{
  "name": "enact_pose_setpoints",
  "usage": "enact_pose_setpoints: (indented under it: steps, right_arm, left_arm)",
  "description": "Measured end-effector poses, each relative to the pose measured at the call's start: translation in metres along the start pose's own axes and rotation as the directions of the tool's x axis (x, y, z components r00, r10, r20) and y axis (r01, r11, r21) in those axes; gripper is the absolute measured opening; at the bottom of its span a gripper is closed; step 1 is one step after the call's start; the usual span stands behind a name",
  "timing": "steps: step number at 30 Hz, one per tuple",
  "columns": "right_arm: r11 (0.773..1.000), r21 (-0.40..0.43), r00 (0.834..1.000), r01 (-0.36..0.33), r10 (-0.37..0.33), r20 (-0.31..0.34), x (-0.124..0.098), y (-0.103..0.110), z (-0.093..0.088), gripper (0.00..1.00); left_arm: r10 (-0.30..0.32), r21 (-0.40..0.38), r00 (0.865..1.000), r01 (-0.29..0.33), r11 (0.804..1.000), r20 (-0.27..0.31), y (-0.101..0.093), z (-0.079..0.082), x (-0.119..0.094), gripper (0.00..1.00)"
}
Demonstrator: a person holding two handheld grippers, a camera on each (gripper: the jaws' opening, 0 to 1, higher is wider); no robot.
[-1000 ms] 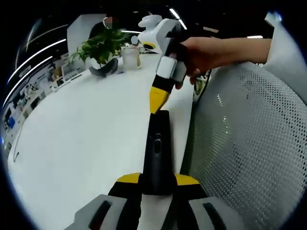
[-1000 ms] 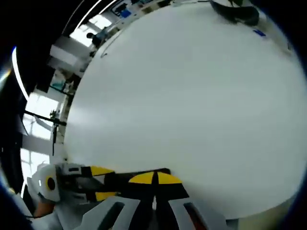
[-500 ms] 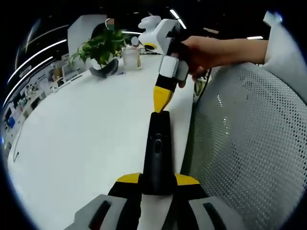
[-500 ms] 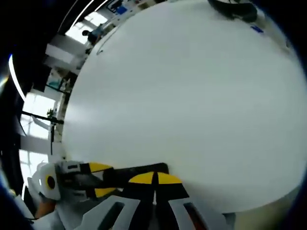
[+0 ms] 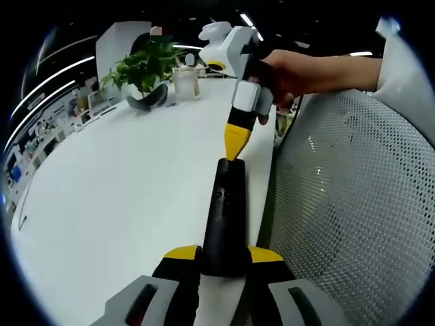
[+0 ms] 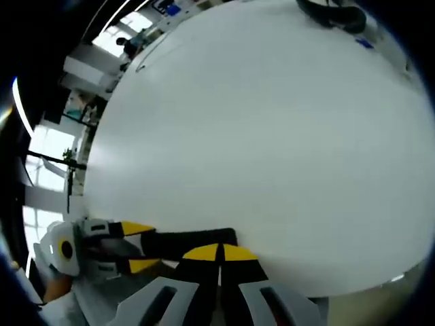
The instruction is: Press the specified remote control buttons in sequence, fully releasing each button before pressing the next.
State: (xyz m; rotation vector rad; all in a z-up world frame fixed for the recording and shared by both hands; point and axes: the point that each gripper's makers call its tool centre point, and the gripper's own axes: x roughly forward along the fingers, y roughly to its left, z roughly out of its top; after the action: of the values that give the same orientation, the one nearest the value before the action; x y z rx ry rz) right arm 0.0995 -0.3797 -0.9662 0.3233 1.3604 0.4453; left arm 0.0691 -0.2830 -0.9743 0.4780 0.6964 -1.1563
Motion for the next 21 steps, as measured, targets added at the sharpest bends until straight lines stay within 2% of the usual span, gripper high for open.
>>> enact_pose_setpoints:
  steps: [7, 14, 21]
  right_arm:
    - [1.0, -0.014, 1.0, 0.014, -0.014, -0.002, -0.0006, -0.0029, -0.0013, 0.0]
    - [0.997, 0.076, 1.0, -0.018, 0.017, 0.011, 0.0003, -0.0061, 0.0002, 0.0]
    - [0.999, 0.039, 1.0, 0.001, -0.002, 0.022, 0.0008, -0.0031, -0.0006, 0.0]
  left_arm:
    - [0.0, -0.002, 1.0, 0.0, 1.0, 0.002, 0.0002, 0.0008, 0.0008, 0.25]
    - [-0.002, 0.0, 1.0, 0.002, 1.0, 0.004, -0.0001, 0.0011, 0.0015, 0.25]
    - [-0.002, 0.002, 1.0, 0.002, 1.0, 0.008, -0.0004, 0.0016, 0.0017, 0.25]
